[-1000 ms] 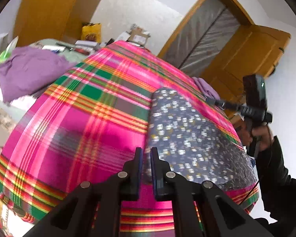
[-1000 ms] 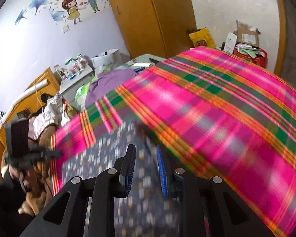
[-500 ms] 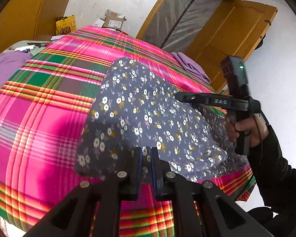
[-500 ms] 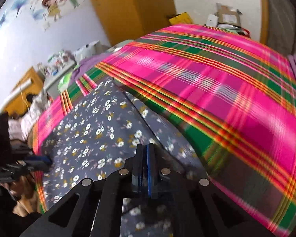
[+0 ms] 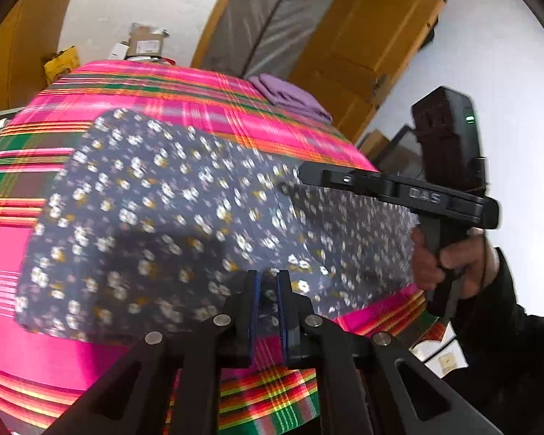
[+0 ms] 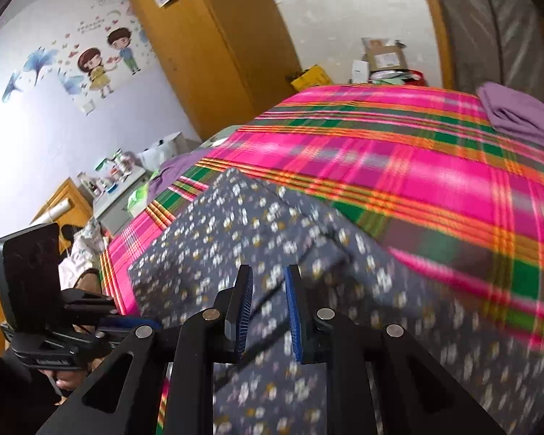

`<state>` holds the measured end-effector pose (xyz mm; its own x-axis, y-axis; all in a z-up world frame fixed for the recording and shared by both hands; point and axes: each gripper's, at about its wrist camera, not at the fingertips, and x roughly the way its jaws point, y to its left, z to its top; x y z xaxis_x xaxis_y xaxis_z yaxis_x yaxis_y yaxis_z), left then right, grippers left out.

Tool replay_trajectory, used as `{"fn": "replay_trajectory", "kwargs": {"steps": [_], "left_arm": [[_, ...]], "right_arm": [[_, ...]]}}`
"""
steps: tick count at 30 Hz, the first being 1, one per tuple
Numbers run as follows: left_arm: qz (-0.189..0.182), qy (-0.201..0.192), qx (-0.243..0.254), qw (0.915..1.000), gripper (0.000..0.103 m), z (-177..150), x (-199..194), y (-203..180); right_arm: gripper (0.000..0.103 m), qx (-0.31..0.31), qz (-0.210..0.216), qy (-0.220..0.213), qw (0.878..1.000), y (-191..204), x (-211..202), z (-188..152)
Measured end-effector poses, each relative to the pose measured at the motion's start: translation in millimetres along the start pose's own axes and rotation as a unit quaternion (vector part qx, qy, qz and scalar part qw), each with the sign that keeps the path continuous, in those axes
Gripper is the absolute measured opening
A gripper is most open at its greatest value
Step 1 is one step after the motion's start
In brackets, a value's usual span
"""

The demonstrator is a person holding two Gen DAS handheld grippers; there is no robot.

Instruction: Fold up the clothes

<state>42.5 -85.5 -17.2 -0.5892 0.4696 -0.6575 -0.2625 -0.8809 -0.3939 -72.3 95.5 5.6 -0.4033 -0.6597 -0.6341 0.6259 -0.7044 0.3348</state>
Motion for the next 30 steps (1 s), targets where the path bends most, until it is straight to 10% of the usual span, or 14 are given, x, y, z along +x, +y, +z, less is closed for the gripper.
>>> {"fn": "replay_trajectory", "kwargs": {"steps": [30], "left_arm": [[0.141, -0.002, 0.062, 0.988, 0.008, 3, 33, -57]], "right_arm": [[0.02, 0.092, -0.09, -0.075, 0.989, -36, -88, -88]]}}
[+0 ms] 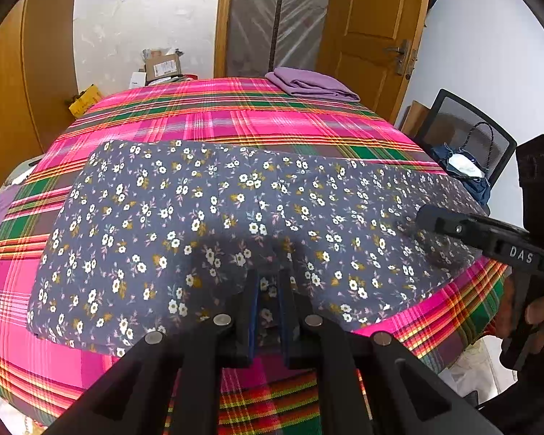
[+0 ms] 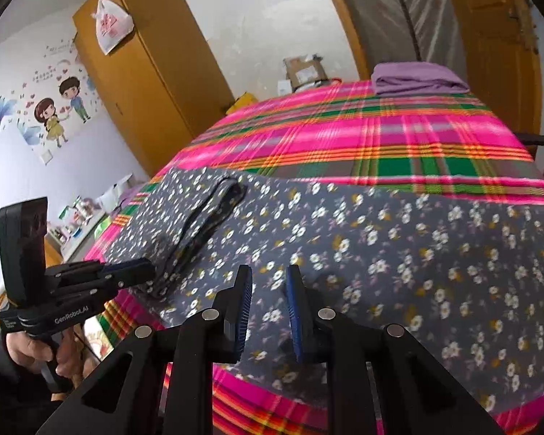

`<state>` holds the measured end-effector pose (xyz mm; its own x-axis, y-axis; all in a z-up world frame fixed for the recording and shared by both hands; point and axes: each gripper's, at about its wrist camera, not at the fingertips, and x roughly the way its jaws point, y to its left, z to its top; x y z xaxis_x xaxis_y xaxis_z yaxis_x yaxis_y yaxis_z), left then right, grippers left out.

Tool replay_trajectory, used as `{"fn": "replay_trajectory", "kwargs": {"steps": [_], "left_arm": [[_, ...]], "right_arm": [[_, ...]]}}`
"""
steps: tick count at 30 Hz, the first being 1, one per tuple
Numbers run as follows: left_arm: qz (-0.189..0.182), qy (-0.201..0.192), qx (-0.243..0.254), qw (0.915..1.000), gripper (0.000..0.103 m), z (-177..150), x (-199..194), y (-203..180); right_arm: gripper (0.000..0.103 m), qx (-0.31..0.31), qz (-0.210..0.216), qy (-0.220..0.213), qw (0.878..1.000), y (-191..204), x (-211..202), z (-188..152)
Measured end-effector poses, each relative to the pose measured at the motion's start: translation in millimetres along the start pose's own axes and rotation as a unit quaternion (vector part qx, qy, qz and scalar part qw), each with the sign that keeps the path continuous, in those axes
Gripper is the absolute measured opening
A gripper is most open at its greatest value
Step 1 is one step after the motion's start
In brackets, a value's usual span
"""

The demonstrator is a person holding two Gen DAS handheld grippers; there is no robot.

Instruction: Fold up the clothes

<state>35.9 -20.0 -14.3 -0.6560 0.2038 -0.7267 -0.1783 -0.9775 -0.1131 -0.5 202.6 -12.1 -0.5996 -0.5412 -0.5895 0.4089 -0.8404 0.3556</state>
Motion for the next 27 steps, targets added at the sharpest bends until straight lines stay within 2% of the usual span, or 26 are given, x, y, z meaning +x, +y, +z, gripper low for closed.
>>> {"fn": "replay_trajectory", "kwargs": {"steps": [9, 14, 16, 19, 23, 27], "left_arm": [[-0.001, -0.013, 0.007, 0.9999, 0.01, -3, 1, -1], [-0.013, -0.011, -0.015, 0.9997, 0.009, 2, -4, 4], [-0.031, -0.019, -0.026, 0.999, 0.009, 7, -9, 5], [-0.031, -0.021, -0.015, 0.9992, 0.009, 11, -7, -2], [-0.048, -0.005, -0.007, 0.9988, 0.009, 12, 4, -11], [-0.066, -0.003, 0.002, 0.9978, 0.009, 16, 9, -21]], "right_arm": [[0.02, 0.023, -0.006, -0.008, 1.0, -12, -3, 2], [0.02, 0.028, -0.038, -0.021, 0.999, -25, -17, 2], [0.02, 0.033, -0.054, -0.024, 0.998, -32, -24, -1], [0.02, 0.042, -0.074, -0.027, 0.996, -45, -33, -6], [0.02, 0.064, -0.108, -0.038, 0.991, -69, -55, -13], [0.02, 0.115, -0.138, -0.06, 0.982, -105, -88, -19]]}}
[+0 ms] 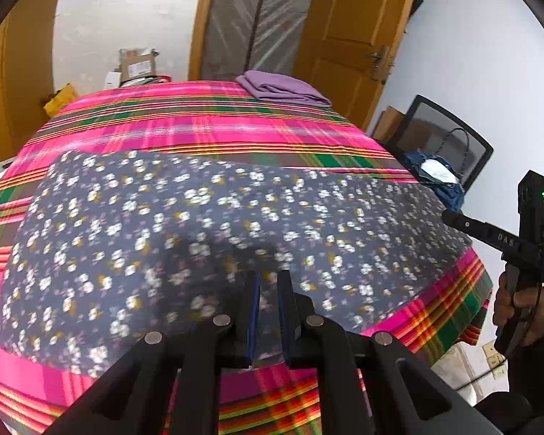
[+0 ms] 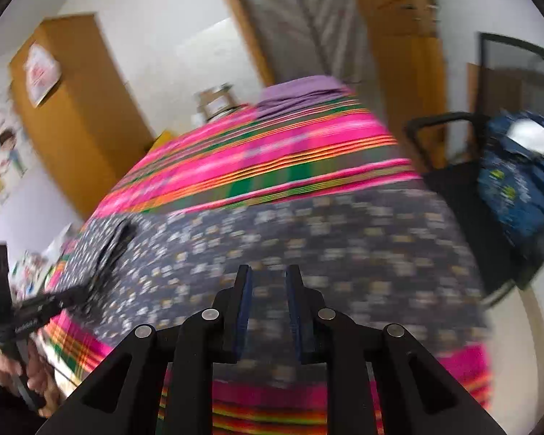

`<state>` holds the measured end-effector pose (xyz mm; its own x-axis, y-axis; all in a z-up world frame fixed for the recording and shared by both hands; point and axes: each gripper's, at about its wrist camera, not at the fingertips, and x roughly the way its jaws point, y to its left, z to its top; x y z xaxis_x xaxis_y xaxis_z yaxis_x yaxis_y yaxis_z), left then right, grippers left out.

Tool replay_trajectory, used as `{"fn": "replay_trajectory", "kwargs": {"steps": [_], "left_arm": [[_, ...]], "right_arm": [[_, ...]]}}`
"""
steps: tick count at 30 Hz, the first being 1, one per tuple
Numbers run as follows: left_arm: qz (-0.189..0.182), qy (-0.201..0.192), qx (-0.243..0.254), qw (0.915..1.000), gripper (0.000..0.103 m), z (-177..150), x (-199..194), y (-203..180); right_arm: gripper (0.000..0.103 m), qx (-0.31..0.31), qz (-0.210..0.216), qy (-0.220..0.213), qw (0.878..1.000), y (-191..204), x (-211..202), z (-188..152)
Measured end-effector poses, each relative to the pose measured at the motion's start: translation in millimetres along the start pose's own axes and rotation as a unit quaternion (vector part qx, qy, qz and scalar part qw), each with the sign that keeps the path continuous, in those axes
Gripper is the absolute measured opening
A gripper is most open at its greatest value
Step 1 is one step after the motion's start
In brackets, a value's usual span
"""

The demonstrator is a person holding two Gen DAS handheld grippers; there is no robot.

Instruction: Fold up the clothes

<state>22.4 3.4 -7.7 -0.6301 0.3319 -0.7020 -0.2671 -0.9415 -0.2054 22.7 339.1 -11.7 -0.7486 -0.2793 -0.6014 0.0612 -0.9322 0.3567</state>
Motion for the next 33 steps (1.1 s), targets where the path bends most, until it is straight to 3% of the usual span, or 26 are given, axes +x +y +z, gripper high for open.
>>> {"fn": "replay_trajectory", "kwargs": {"steps": [4, 7, 8, 15, 18, 21, 24, 27, 33], "left_arm": [[-0.016, 0.004, 0.014, 0.9998, 0.009, 5, 8, -13], [-0.028, 0.012, 0.026, 0.9992, 0.009, 8, 16, -24], [-0.032, 0.015, 0.03, 0.9989, 0.009, 9, 19, -29], [-0.048, 0.038, 0.048, 0.997, 0.009, 9, 35, -51], [-0.051, 0.043, 0.054, 0.9963, 0.009, 10, 38, -59], [-0.051, 0.047, 0.06, 0.9958, 0.009, 11, 41, -66], [-0.05, 0.053, 0.065, 0.9952, 0.009, 11, 45, -72], [-0.048, 0.06, 0.069, 0.9947, 0.009, 11, 49, -78], [-0.042, 0.071, 0.076, 0.9936, 0.009, 12, 57, -88]], "right_arm": [[0.02, 0.073, -0.02, -0.019, 0.997, -46, -23, 1], [0.035, 0.143, -0.011, -0.038, 0.989, -82, -40, -3], [0.042, 0.166, -0.005, -0.041, 0.985, -92, -44, -6], [0.043, 0.308, 0.064, -0.047, 0.948, -152, -56, -34], [0.043, 0.366, 0.105, -0.037, 0.924, -169, -51, -49], [0.043, 0.43, 0.155, -0.021, 0.889, -184, -40, -66], [0.043, 0.464, 0.182, -0.013, 0.867, -193, -33, -78], [0.058, 0.502, 0.225, -0.006, 0.835, -199, -24, -89], [0.059, 0.549, 0.274, 0.016, 0.79, -207, -2, -100]]}}
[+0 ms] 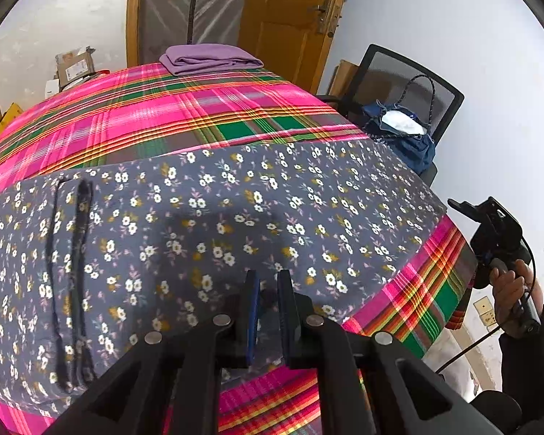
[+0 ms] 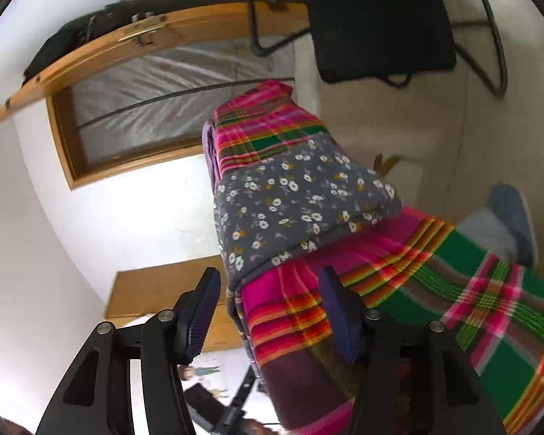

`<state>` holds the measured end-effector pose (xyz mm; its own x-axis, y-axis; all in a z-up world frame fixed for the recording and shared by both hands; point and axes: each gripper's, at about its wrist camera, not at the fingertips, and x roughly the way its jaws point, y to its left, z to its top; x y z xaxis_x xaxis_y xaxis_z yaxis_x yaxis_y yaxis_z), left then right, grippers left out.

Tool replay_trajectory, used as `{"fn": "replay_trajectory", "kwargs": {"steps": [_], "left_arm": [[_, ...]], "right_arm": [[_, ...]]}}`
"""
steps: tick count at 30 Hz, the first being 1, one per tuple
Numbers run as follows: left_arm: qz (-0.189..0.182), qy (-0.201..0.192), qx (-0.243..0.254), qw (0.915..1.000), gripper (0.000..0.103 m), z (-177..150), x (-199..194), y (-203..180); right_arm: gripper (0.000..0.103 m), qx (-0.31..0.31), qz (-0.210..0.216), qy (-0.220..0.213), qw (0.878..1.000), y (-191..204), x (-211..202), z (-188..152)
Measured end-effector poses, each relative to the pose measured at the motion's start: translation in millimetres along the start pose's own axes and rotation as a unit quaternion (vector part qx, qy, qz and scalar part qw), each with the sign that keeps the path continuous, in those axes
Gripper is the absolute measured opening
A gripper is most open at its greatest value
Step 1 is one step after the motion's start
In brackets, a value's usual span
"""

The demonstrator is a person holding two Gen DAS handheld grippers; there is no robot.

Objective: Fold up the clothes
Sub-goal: 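Grasp the garment end with the right gripper and lift it up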

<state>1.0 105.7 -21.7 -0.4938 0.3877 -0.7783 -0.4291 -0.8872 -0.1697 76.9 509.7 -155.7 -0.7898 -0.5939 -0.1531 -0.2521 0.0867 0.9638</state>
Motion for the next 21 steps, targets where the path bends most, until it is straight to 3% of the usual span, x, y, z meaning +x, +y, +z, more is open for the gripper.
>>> {"fn": "replay_trajectory", "kwargs": {"steps": [4, 14, 21], "left_arm": [[0.006, 0.004, 0.0, 1.0, 0.009, 2, 3, -3], [0.016, 0.01, 0.005, 0.9998, 0.009, 6, 9, -9], [0.013, 0.011, 0.008, 0.9998, 0.009, 7, 10, -15]], "right_arm": [[0.059, 0.026, 0.015, 0.014, 0.999, -8, 10, 10], [0.059, 0.07, 0.075, -0.032, 0.994, -17, 7, 25], [0.059, 0.123, 0.044, -0.049, 0.99, -27, 13, 29]]}}
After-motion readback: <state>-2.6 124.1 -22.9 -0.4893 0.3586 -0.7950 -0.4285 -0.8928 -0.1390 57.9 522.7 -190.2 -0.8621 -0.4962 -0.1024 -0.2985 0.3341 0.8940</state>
